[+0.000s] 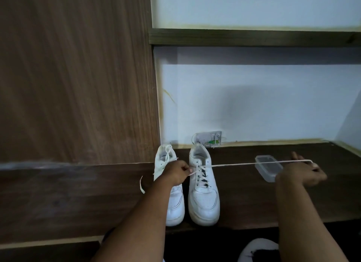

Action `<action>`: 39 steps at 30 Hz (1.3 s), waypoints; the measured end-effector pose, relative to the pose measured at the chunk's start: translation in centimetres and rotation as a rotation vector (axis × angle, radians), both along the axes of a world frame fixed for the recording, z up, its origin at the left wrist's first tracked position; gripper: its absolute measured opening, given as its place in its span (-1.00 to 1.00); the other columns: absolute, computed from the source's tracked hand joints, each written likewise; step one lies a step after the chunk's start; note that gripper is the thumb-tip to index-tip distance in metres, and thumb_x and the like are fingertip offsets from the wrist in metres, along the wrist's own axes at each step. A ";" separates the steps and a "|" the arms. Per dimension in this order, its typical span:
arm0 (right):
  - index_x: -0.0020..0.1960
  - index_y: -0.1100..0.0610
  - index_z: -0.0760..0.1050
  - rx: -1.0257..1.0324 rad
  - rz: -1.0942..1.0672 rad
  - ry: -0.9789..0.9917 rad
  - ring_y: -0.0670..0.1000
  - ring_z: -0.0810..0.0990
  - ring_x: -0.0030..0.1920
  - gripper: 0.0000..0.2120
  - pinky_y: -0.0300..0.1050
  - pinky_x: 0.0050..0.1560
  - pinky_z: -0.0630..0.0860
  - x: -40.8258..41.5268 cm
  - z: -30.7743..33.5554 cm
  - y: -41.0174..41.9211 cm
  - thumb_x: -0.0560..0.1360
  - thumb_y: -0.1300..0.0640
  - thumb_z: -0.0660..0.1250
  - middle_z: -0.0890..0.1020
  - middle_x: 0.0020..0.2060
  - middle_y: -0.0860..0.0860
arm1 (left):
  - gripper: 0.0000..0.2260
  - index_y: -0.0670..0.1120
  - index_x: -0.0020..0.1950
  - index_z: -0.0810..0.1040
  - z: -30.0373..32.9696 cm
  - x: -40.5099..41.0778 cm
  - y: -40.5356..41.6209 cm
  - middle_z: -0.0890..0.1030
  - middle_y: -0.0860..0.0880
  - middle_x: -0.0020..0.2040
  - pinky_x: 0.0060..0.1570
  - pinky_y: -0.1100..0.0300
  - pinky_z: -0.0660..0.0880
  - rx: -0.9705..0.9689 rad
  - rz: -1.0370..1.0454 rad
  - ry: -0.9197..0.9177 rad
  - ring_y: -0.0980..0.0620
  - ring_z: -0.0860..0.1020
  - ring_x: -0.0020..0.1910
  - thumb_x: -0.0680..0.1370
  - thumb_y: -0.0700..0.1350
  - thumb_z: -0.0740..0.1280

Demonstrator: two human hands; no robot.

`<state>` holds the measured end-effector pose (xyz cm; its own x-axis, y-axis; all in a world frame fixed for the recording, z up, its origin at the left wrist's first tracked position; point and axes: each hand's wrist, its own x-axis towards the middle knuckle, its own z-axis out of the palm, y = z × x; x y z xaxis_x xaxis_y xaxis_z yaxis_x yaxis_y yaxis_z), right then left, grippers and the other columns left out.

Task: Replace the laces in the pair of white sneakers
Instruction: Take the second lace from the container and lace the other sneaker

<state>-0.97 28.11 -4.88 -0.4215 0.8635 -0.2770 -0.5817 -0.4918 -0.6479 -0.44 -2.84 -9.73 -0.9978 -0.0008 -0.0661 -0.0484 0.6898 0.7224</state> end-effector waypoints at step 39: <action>-0.14 0.22 0.55 0.727 1.385 0.027 -0.11 0.27 -0.50 -0.78 -0.32 -0.50 0.24 3.9 4.5 -13.2 0.60 0.16 0.23 0.41 -0.48 -0.02 | -0.95 -0.06 0.01 0.50 8.6 3.8 5.2 0.68 -0.10 0.03 0.05 0.18 0.54 0.982 0.202 0.487 0.09 0.64 0.01 0.60 -0.20 0.29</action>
<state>2.90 14.90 -0.39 -0.9687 -0.2463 0.0314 0.0274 -0.2316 -0.9724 3.41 2.35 -1.12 -0.9048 -0.3285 0.2711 0.3416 -0.1796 0.9225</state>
